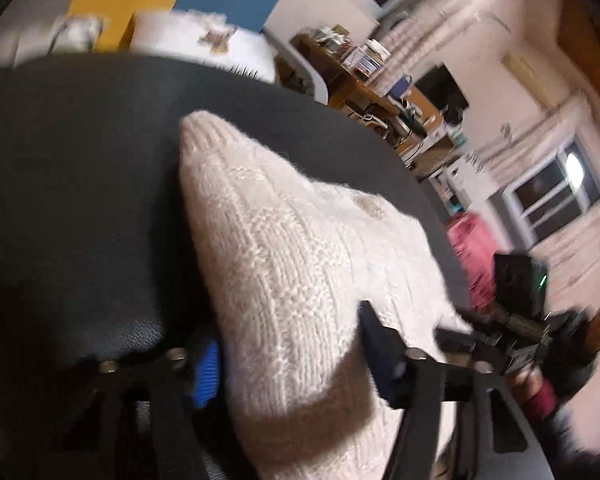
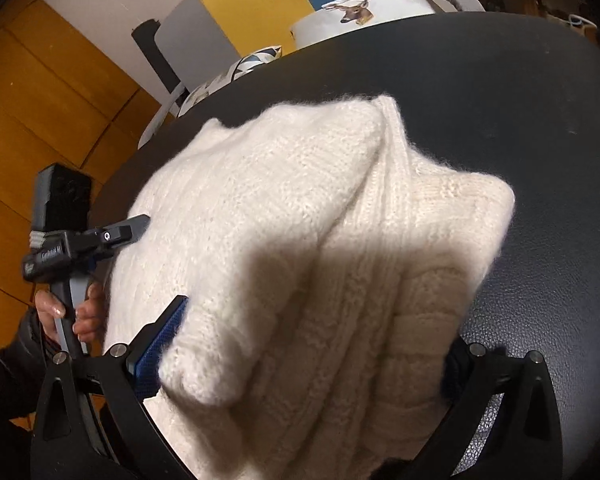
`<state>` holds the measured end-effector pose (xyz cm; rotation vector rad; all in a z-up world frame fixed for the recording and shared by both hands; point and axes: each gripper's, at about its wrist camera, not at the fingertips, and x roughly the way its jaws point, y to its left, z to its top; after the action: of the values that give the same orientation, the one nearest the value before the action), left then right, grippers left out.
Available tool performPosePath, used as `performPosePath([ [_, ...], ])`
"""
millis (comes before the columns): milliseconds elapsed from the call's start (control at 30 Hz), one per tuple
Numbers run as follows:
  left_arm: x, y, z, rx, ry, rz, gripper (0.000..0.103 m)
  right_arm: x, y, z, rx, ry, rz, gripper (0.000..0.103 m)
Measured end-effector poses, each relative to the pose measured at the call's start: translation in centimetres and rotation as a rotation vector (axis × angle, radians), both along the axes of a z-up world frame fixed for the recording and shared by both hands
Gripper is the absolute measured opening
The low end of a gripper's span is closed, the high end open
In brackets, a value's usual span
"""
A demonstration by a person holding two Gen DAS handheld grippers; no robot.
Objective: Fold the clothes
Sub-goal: 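Grasp the sweater bundle edge with the left gripper and lift it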
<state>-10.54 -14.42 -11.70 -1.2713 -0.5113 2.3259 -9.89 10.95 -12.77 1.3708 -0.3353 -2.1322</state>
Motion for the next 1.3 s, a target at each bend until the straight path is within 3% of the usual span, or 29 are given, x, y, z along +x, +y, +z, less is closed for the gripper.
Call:
performPosePath([
  [133,0.9,0.5,1.0,-0.056,0.049,0.025,0.045,1.3,0.2,0.8,0.020,0.067,-0.006,0.068],
  [200,1.4,0.5,1.4,-0.058,0.079,0.046,0.040,1.9,0.4,1.4,0.027,0.097,-0.014,0.058],
  [500,6.8,-2.0,4.9,-0.080,0.291,0.153,0.038,2.8,-0.3,1.7,-0.011,0.161,0.017,0.055],
  [633,9.4,-5.9,7.1,-0.118,0.352,0.236,0.038,1.3,-3.8,2.1,-0.070,0.176,0.100,0.055],
  [767,13.0,-11.9,9.2,-0.171,0.396,0.411,0.038,-1.1,-11.1,3.8,-0.128,0.227,0.245,0.055],
  [933,17.8,-20.0,8.8,-0.225,0.347,0.674,0.039,-3.8,-23.8,6.4,-0.139,0.279,0.491,0.055],
  [1033,18.8,-24.2,6.2,-0.247,0.236,0.790,0.039,-4.7,-32.6,6.0,-0.067,0.273,0.649,0.055],
  [1167,19.9,-29.4,1.5,-0.171,0.067,0.931,0.040,-5.7,-40.7,3.2,0.055,0.228,0.753,0.055],
  [1267,20.9,-31.0,0.7,-0.124,0.047,0.971,0.041,-6.4,-43.9,2.5,0.033,0.221,0.776,0.066],
  [1300,21.0,-31.3,0.6,-0.118,0.040,0.970,0.042,-6.8,-44.5,2.6,0.034,0.224,0.772,0.076],
])
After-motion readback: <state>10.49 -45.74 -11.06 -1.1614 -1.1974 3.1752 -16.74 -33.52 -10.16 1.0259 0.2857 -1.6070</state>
